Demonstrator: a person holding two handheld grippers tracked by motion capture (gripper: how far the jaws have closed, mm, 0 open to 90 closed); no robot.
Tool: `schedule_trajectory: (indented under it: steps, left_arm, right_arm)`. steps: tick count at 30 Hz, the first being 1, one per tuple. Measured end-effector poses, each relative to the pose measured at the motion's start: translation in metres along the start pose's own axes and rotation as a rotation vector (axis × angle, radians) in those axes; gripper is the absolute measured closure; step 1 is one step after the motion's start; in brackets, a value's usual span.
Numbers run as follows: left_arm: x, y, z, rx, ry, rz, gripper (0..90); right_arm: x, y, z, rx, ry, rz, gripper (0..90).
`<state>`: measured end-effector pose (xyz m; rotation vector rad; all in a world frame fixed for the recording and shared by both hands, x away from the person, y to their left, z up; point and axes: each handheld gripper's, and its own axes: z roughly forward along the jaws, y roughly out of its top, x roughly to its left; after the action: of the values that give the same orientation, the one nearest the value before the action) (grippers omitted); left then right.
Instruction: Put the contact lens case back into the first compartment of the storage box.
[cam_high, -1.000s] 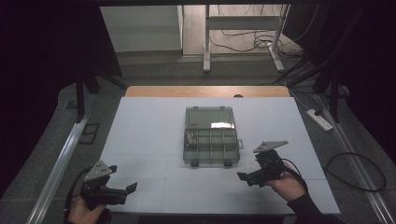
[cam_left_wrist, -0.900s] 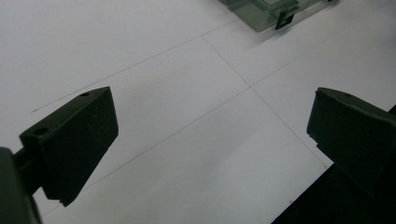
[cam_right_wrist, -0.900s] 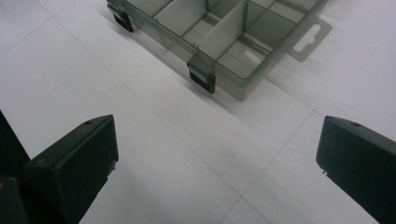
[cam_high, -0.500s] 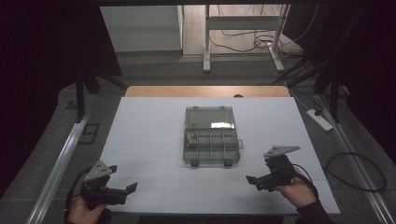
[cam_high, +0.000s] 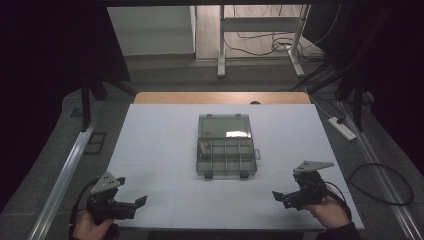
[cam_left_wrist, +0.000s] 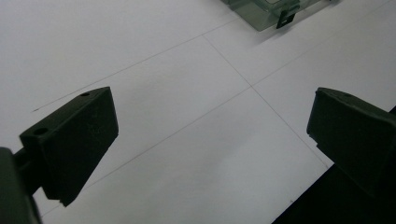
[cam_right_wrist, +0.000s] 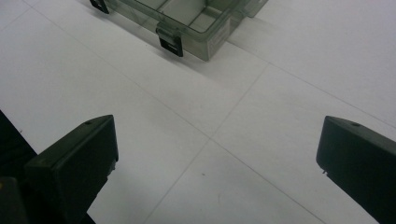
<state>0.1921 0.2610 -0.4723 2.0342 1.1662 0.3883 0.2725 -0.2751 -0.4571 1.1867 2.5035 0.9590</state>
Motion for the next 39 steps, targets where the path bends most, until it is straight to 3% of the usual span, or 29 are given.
schedule_trajectory:
  steps: [25, 39]
  left_arm:
    - [0.000, 0.000, 0.000, 0.002, 0.005, -0.005, 2.0]
    - [0.000, 0.000, 0.000, 0.002, 0.002, -0.006, 2.0]
  right_arm:
    - [-0.008, -0.024, -0.024, -0.022, -0.048, 0.060, 0.0]
    - [-0.006, -0.031, -0.031, -0.004, -0.084, 0.055, 0.0]
